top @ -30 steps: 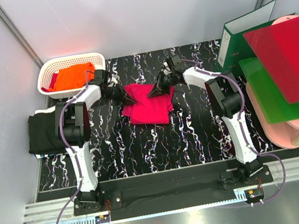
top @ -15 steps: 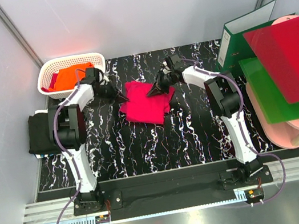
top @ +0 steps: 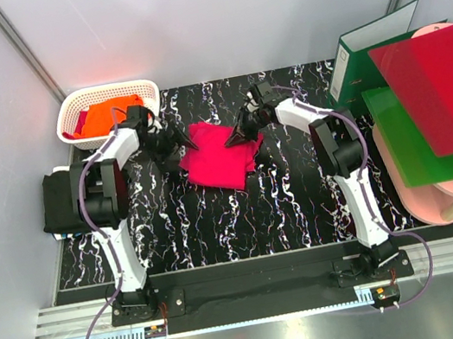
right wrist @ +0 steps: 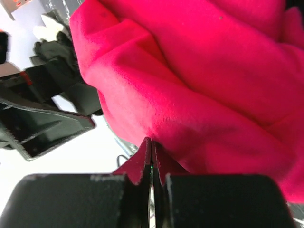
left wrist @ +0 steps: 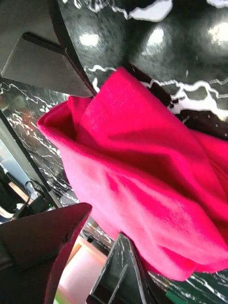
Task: Fold and stack the t-shirts
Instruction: Smooth out wrinkles on the folded tshirt
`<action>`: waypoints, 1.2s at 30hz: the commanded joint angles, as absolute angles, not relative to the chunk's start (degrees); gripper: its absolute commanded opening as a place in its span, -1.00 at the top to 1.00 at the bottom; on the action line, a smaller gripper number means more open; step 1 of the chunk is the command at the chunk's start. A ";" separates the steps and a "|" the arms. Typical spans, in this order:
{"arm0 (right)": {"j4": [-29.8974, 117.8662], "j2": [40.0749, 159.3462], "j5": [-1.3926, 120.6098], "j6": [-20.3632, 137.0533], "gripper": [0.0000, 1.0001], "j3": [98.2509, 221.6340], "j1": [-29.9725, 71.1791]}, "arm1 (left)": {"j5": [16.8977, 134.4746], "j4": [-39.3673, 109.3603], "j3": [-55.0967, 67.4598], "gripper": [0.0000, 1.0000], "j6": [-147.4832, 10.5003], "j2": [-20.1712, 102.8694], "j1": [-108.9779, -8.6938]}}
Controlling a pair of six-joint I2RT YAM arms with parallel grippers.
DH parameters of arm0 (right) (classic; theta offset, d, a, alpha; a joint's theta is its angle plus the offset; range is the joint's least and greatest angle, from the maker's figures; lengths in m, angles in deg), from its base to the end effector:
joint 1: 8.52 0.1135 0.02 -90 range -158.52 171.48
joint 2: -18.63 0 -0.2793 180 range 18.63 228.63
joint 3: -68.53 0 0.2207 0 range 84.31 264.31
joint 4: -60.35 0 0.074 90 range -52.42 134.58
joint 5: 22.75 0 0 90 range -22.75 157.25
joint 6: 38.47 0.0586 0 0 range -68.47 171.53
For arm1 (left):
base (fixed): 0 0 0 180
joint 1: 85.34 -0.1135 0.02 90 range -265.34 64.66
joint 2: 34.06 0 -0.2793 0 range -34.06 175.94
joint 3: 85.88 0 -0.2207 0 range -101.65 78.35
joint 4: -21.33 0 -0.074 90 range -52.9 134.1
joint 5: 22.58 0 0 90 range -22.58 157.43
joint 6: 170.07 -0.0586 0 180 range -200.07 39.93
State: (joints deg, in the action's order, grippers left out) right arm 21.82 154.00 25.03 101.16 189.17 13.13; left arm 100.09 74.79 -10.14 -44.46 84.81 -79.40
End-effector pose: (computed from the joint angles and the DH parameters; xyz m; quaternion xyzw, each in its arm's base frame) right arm 0.4525 0.2220 0.1595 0.1039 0.8865 0.4491 0.0398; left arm 0.4090 -0.0744 0.1880 -0.1895 0.9244 -0.3229 0.0727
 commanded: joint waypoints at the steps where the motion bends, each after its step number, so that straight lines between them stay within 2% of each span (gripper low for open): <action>1: 20.23 144.42 31.20 94.08 0.95 190.57 13.54 | 98.10 71.83 -10.78 -0.98 -45.80 76.18 -79.80; 2: 20.32 143.44 32.78 93.55 0.95 189.70 13.62 | 98.62 70.34 -10.34 -0.81 -45.36 75.29 -79.80; 3: 21.11 142.65 33.14 93.02 0.95 189.25 13.62 | 101.15 67.80 -9.81 -0.50 -44.14 74.84 -79.80; 4: 22.07 141.69 33.24 93.10 0.95 188.73 13.80 | 102.65 66.64 -9.72 -0.03 -43.34 75.54 -79.80; 5: 23.21 141.59 32.54 93.54 0.95 187.50 13.80 | 103.97 65.59 -9.54 0.67 -42.38 76.06 -79.62; 6: 24.96 141.68 32.10 94.33 0.95 187.14 13.97 | 105.03 63.58 -9.02 1.00 -40.10 77.11 -79.54; 9: 25.59 144.39 30.17 95.12 0.97 187.67 14.68 | 106.01 61.27 -10.24 1.00 -39.02 79.40 -78.75; 18: 21.92 153.18 30.86 96.00 1.00 189.16 15.12 | 114.53 55.39 -14.55 1.00 -34.46 93.54 -74.27; 20: 16.99 154.16 36.11 94.52 1.00 192.23 15.12 | 115.15 55.21 -14.55 1.00 -35.07 94.62 -73.65; 21: 13.76 154.24 37.96 94.25 1.00 192.85 15.03 | 114.80 56.25 -14.64 0.89 -36.38 93.92 -73.82; 22: 13.38 153.98 39.37 93.98 1.00 193.11 14.86 | 115.06 56.35 -14.64 0.24 -36.91 93.30 -74.34; 25: 13.38 154.33 38.52 93.81 1.00 193.99 14.68 | 116.11 56.88 -14.20 -0.48 -38.32 89.35 -76.19; 26: 13.38 154.51 37.90 93.63 1.00 194.34 14.68 | 116.03 57.14 -13.15 -0.87 -39.54 87.86 -76.72; 27: 13.38 155.12 37.29 93.63 1.00 194.70 14.68 | 115.42 58.01 -12.53 -0.98 -40.25 84.72 -77.24; 29: 13.47 155.47 36.14 93.46 1.00 195.49 14.68 | 114.28 61.33 -10.96 -0.98 -43.48 81.80 -78.74; 32: 13.47 155.65 35.79 93.28 1.00 196.10 14.77 | 106.13 71.68 -11.82 -0.98 -50.94 78.62 -80.23; 33: 13.47 155.91 35.70 93.28 1.00 196.19 14.68 | 100.88 73.73 -11.91 -0.98 -52.55 78.53 -80.41; 36: 13.55 156.61 35.08 93.54 1.00 196.98 14.68 | 97.92 78.57 -12.26 -0.98 -55.46 81.95 -80.33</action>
State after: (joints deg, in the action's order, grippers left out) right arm 14.32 155.57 35.17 94.36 194.13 14.83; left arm 106.52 68.37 -11.43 -47.41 80.16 -80.71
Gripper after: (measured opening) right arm 0.009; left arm 0.987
